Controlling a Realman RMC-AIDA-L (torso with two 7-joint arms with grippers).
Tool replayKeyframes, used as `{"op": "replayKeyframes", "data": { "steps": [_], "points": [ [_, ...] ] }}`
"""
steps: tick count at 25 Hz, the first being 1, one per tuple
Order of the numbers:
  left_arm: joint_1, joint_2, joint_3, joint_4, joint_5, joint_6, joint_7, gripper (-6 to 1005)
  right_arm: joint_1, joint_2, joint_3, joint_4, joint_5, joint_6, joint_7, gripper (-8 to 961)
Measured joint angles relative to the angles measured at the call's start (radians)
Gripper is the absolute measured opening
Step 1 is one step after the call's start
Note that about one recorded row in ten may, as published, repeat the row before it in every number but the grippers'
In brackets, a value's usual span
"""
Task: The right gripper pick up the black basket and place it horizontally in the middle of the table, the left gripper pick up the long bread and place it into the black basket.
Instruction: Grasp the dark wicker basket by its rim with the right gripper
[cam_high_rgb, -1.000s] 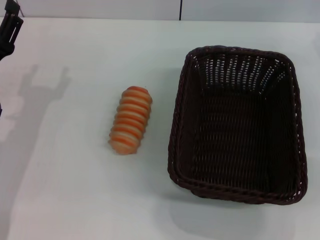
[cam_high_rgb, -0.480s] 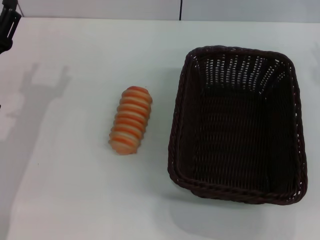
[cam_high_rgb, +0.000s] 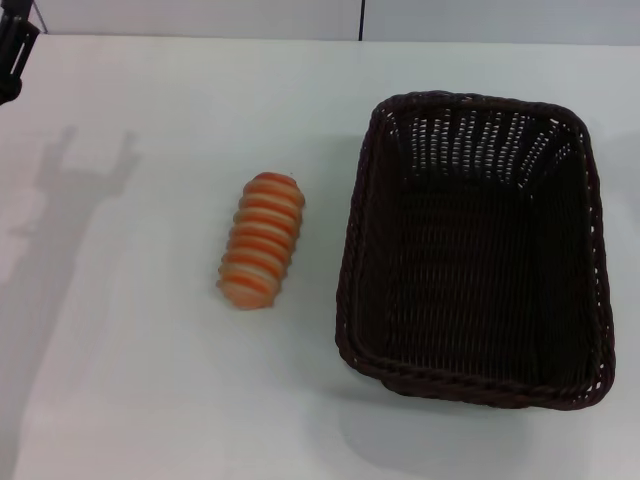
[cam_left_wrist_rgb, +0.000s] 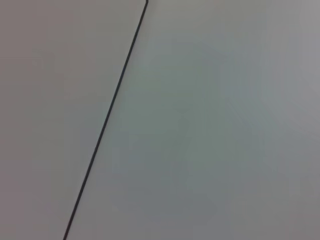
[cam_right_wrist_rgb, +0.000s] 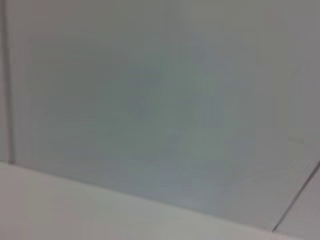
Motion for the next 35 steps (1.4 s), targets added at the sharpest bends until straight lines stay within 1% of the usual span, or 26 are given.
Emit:
{"op": "replayKeyframes", "data": {
  "steps": [5, 8, 9, 10, 12, 14, 15, 18, 19, 24, 31, 35],
  "points": [
    [0.006, 0.001, -0.015, 0.004, -0.005, 0.001, -0.001, 861, 0.024, 0.0, -0.079, -0.081, 0.003, 0.151, 0.108, 781],
    [0.011, 0.003, -0.034, 0.008, -0.006, -0.001, -0.009, 861, 0.063, -0.001, -0.132, -0.114, 0.003, 0.255, 0.176, 780],
    [0.018, 0.004, -0.05, 0.008, -0.005, -0.001, -0.019, 861, 0.09, -0.001, -0.157, -0.128, -0.001, 0.317, 0.221, 780],
    [0.018, 0.004, -0.05, 0.008, -0.005, -0.001, -0.019, 861, 0.09, -0.001, -0.157, -0.128, -0.001, 0.317, 0.221, 780],
    [0.024, 0.004, -0.071, 0.01, -0.003, -0.001, -0.031, 862, 0.118, -0.001, -0.175, -0.134, -0.001, 0.369, 0.268, 779],
    [0.027, 0.004, -0.091, 0.021, -0.002, -0.003, -0.039, 862, 0.16, 0.0, -0.189, -0.13, 0.003, 0.449, 0.325, 779],
    [0.027, 0.004, -0.091, 0.021, -0.002, -0.003, -0.039, 862, 0.16, 0.0, -0.189, -0.13, 0.003, 0.449, 0.325, 778],
    [0.027, 0.004, -0.098, 0.027, -0.003, -0.004, -0.036, 862, 0.199, 0.0, -0.192, -0.123, 0.007, 0.519, 0.355, 777],
    [0.024, 0.006, -0.102, 0.032, -0.003, -0.005, -0.031, 861, 0.227, -0.001, -0.182, -0.105, 0.031, 0.564, 0.364, 777],
    [0.014, 0.01, -0.114, 0.04, 0.0, -0.007, -0.034, 861, 0.256, -0.002, -0.168, -0.056, 0.107, 0.626, 0.369, 776],
    [0.012, 0.016, -0.109, 0.04, 0.001, -0.008, -0.037, 861, 0.243, 0.0, -0.169, -0.044, 0.132, 0.671, 0.373, 773],
    [0.01, 0.016, -0.107, 0.04, 0.002, -0.009, -0.037, 861, 0.238, -0.001, -0.168, -0.065, 0.126, 0.703, 0.39, 772]
  ]
}}
